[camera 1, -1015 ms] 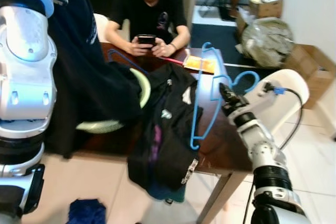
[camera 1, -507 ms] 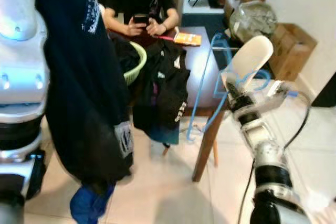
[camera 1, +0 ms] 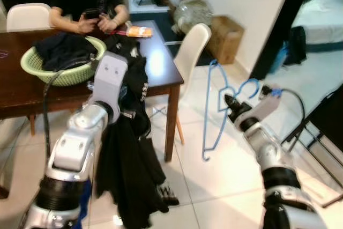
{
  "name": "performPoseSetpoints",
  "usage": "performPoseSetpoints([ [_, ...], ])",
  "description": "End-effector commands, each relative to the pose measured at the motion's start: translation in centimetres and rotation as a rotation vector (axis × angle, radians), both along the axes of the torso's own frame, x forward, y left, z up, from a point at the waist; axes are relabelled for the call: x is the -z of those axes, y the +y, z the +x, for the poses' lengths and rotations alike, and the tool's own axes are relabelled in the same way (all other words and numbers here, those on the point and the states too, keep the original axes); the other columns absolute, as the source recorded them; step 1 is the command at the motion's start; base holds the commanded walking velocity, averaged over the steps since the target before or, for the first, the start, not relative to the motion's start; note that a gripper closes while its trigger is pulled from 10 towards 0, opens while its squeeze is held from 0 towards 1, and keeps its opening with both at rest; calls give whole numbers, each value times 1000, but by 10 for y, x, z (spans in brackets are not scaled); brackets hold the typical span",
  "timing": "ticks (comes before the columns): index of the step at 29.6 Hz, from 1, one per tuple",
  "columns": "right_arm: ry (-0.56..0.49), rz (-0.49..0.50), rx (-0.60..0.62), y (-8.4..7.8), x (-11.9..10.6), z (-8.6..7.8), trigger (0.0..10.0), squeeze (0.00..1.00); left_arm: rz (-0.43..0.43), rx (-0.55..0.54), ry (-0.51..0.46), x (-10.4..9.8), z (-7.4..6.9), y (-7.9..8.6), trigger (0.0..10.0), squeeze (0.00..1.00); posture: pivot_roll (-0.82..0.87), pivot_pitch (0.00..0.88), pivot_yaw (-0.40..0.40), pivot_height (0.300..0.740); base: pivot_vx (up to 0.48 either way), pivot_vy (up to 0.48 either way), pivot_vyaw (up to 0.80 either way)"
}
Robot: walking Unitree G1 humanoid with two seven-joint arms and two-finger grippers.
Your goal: Hang hanger
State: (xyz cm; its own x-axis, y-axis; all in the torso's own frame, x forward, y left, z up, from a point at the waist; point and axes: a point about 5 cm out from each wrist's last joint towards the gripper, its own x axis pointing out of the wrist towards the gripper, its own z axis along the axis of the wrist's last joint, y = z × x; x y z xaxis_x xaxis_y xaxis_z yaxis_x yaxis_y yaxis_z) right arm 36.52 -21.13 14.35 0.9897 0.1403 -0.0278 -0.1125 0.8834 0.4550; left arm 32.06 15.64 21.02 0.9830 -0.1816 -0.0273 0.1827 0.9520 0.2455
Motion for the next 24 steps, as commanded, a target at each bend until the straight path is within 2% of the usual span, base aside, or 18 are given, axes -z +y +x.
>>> performPoseSetpoints([
  [1, 48, -132, 18, -3, 9, -1, 10000, 0, 5, -20, -19, 12, 0, 13, 10000, 0, 107, 0, -35, 740, 0, 0, -800],
  [2, 74, -209, 22, -4, 12, -2, 10000, 0, 0, -44, 7, 28, 0, 23, 10000, 0, 100, 0, -39, 740, 0, 0, -800],
  [4, 74, -209, 22, -4, 12, -2, 10000, 0, 0, -44, 7, 28, 0, 23, 10000, 0, 100, 0, -39, 740, 0, 0, -800],
  [5, 88, -265, 24, -4, 14, -2, 10000, 0, -2, -62, 28, 41, 0, 31, 10000, 0, 100, 0, -41, 740, 0, 0, -800],
  [6, 88, -265, 24, -4, 14, -2, 10000, 0, -2, -62, 28, 41, 0, 31, 10000, 0, 100, 0, -41, 740, 0, 0, -800],
  [7, 111, -366, 24, -6, 16, -1, 10000, 0, -1, -81, 82, 62, 2, 39, 10000, 0, 88, 0, -51, 740, 0, 0, -800],
  [9, 140, -478, 19, -9, 19, -1, 10000, 0, -16, -88, 153, 85, 5, 45, 10000, 0, 72, 0, -55, 740, 0, 0, -800],
  [10, 140, -478, 19, -9, 19, -1, 10000, 0, -16, -88, 153, 85, 5, 45, 10000, 0, 72, 0, -55, 740, 0, 0, -800],
  [11, 169, -482, -8, -7, 25, -2, 10000, 0, -79, -40, 153, 86, 10, 38, 10000, 0, 64, 0, -57, 740, 0, 0, -800],
  [13, 176, -479, -18, -6, 27, -2, 10000, 0, -99, -22, 149, 85, 12, 34, 10000, 0, 64, 0, -57, 740, 0, 0, -800],
  [17, 186, -443, -51, -3, 29, -1, 10000, 0, -80, 34, 179, 95, 17, 19, 10000, 0, 25, 0, -58, 740, 0, 0, -800],
  [18, 188, -436, -56, -3, 29, -1, 10000, 0, -67, 49, 184, 98, 18, 15, 10000, 0, 25, 0, -58, 740, 0, 0, -800],
  [19, 198, -409, -59, -4, 29, 1, 10000, 0, 32, 119, 242, 111, 18, 1, 10000, 0, -11, 0, -63, 740, 0, 0, -800],
  [20, 198, -409, -59, -4, 29, 1, 10000, 0, 32, 119, 242, 111, 18, 1, 10000, 0, -11, 0, -63, 740, 0, 0, -800],
  [21, 208, -388, -65, -4, 29, 2, 10000, 0, 193, 210, 317, 130, 16, -14, 10000, 0, -27, 0, -63, 740, 0, 0, 0],
  [22, 208, -388, -65, -4, 29, 2, 10000, 0, 193, 210, 317, 130, 16, -14, 10000, 0, -27, 0, -63, 740, 0, 0, 0],
  [23, 215, -377, -69, -4, 28, 3, 10000, 0, 309, 274, 366, 143, 13, -23, 10000, 0, -36, 0, -64, 740, 0, 0, 0],
  [24, 215, -377, -69, -4, 28, 3, 10000, 0, 309, 274, 366, 143, 13, -23, 10000, 0, -36, 0, -64, 740, 0, 0, 0],
])
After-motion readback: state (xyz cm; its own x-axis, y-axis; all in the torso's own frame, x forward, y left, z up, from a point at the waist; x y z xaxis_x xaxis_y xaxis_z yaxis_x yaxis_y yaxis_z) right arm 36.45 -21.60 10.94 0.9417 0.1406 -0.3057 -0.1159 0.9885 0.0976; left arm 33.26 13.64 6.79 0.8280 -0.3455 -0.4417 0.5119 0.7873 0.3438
